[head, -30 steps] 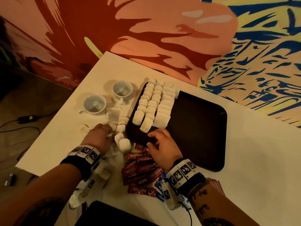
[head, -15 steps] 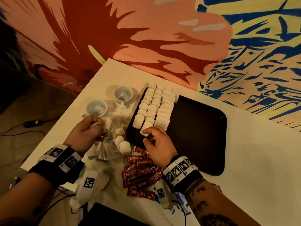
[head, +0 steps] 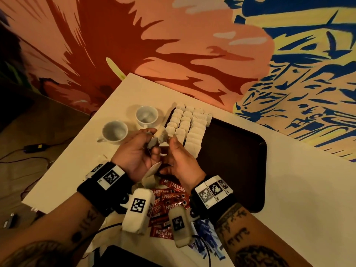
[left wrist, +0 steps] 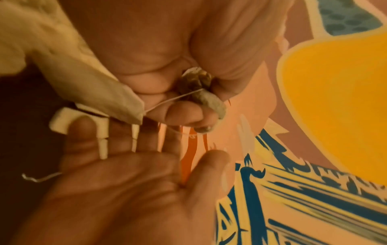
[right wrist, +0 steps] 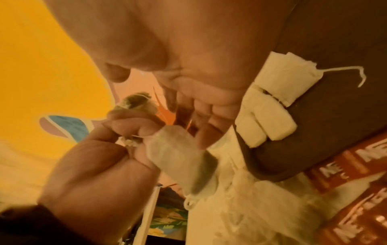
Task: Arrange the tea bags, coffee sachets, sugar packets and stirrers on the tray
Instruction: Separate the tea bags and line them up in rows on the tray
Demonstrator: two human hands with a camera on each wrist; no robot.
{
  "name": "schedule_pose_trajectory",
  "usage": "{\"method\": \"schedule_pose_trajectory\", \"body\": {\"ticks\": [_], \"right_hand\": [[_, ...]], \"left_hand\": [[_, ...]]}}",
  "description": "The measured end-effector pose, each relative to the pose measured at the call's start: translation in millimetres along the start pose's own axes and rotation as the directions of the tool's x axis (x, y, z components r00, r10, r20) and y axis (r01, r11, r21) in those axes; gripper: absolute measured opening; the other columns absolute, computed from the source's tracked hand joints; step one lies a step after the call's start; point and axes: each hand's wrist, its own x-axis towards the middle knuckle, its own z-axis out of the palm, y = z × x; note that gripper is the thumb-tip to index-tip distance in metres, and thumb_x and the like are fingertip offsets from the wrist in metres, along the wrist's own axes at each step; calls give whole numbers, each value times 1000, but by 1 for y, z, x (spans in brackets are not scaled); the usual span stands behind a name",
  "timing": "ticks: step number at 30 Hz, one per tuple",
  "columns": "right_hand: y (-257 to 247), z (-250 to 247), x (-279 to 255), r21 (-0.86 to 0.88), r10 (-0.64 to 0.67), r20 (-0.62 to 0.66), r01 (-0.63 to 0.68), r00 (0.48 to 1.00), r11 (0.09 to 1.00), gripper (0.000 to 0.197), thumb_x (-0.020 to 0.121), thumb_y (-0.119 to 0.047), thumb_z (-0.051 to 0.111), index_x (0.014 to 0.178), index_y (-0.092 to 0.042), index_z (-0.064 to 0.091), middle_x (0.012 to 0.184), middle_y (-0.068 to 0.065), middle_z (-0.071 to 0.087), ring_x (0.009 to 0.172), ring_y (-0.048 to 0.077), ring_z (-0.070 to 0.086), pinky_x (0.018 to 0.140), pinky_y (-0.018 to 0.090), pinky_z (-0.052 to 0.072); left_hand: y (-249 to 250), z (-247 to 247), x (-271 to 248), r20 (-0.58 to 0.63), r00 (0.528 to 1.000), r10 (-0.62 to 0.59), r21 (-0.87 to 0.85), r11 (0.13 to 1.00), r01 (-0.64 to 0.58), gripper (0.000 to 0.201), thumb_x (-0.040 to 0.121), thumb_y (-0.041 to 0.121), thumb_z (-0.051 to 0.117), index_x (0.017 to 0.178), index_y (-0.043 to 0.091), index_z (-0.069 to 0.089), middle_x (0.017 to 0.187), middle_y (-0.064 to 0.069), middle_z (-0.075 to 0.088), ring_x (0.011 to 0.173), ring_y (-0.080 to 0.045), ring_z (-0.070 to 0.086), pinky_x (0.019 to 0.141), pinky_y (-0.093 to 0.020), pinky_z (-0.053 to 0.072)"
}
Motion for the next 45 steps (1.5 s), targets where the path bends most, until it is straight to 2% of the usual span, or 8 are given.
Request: {"method": "schedule_pose_trajectory", "body": {"ticks": [7, 10, 16, 20, 25, 30, 37, 45], "right_hand": [[18, -19, -18, -132, -21, 105, 35, 994, 991, 9, 94, -24, 62, 103, -21, 61, 83, -8, 70, 81, 9, 64, 77, 28, 50], [13, -22, -23, -259, -88, 51, 98, 995, 961, 19, 102, -13, 53, 91, -25, 61, 72, -12, 68, 70, 1, 61, 71, 22, 50], [1, -49, -30, -298, -228, -31, 209, 973, 932, 11, 91, -27, 56, 91, -19, 64, 70, -8, 64, 65, 6, 57, 62, 24, 47], [-13, -57, -32, -393, -359, -30, 319, 933, 862, 17, 90, -34, 57, 94, -21, 66, 81, -6, 66, 76, 7, 59, 69, 27, 49], [-16, -54, -28, -538, -340, 15, 294, 940, 790, 20, 82, -45, 57, 85, -27, 65, 89, -2, 64, 80, 6, 60, 73, 26, 50], [0, -49, -29, -630, -147, 75, 161, 986, 760, 21, 90, -30, 58, 91, -11, 67, 79, 2, 67, 69, 13, 61, 69, 41, 52], [9, -41, -33, -461, -53, 36, 63, 998, 885, 14, 92, -26, 64, 81, -25, 72, 71, -2, 68, 68, 10, 62, 69, 32, 52], [-4, -54, -23, -406, -175, -44, 142, 984, 903, 20, 93, -16, 68, 79, -30, 73, 72, -11, 69, 72, 3, 62, 69, 23, 49]], "left_hand": [[-5, 22, 11, 82, 991, -104, -220, 968, 120, 28, 74, 13, 56, 102, 17, 58, 71, 4, 54, 49, -5, 45, 43, -16, 39], [-7, 27, 14, 80, 993, -92, -246, 963, 109, 31, 71, 11, 55, 102, 13, 60, 79, -1, 62, 54, -8, 50, 46, -16, 44], [-13, 30, 20, 70, 993, -95, -135, 985, 103, 22, 76, 5, 52, 88, 10, 70, 75, -6, 65, 59, -12, 54, 51, -17, 49], [-25, 26, 26, 108, 988, -111, -127, 984, 125, 33, 72, 6, 50, 104, 4, 57, 88, -11, 62, 63, -17, 57, 54, -22, 50], [-40, 18, 27, 178, 974, -138, 38, 990, 134, 27, 74, 17, 74, 96, 5, 63, 100, -14, 70, 88, -27, 66, 79, -37, 53], [-58, 7, 21, 33, 998, -53, 254, 966, 43, 31, 66, 13, 82, 71, 15, 51, 69, -11, 59, 63, -24, 58, 62, -31, 51], [-53, -15, 30, -295, 955, -37, 100, 993, 69, 18, 85, 9, 71, 90, 23, 61, 66, -1, 60, 49, -13, 48, 43, -21, 37], [-45, -23, 39, -421, 905, -57, -8, 998, 59, 20, 89, 16, 72, 104, 25, 63, 67, 7, 61, 50, -7, 50, 49, -19, 40]]}}
